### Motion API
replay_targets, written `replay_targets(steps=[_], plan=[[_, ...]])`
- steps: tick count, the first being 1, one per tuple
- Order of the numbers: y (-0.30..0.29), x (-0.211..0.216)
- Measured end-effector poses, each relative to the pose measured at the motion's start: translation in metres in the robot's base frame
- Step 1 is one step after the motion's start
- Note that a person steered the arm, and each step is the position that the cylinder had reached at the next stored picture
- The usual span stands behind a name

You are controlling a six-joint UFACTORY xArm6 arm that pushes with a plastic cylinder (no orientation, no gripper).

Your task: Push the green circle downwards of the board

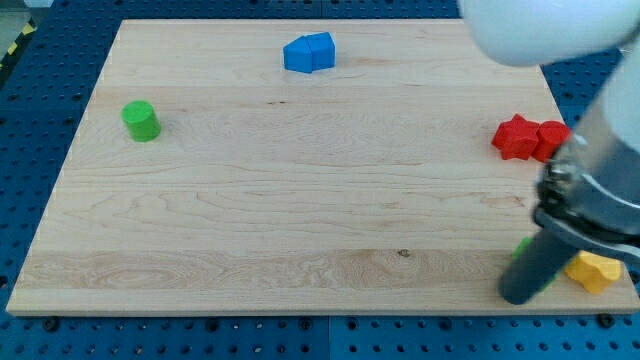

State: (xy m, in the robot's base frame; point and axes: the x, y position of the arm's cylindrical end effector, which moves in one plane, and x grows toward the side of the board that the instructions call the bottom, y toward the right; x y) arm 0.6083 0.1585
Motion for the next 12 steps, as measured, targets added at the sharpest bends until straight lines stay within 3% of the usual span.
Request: replay_targets(steps=[1,4,5,7,9,11,12], plan=[[-0.084,-0.024],[-0.409,-0.121],[-0.463,-0.144],[-0.438,-0.187],[-0.371,-0.191],[-0.385,-0.224],[-0.364,-0.243]])
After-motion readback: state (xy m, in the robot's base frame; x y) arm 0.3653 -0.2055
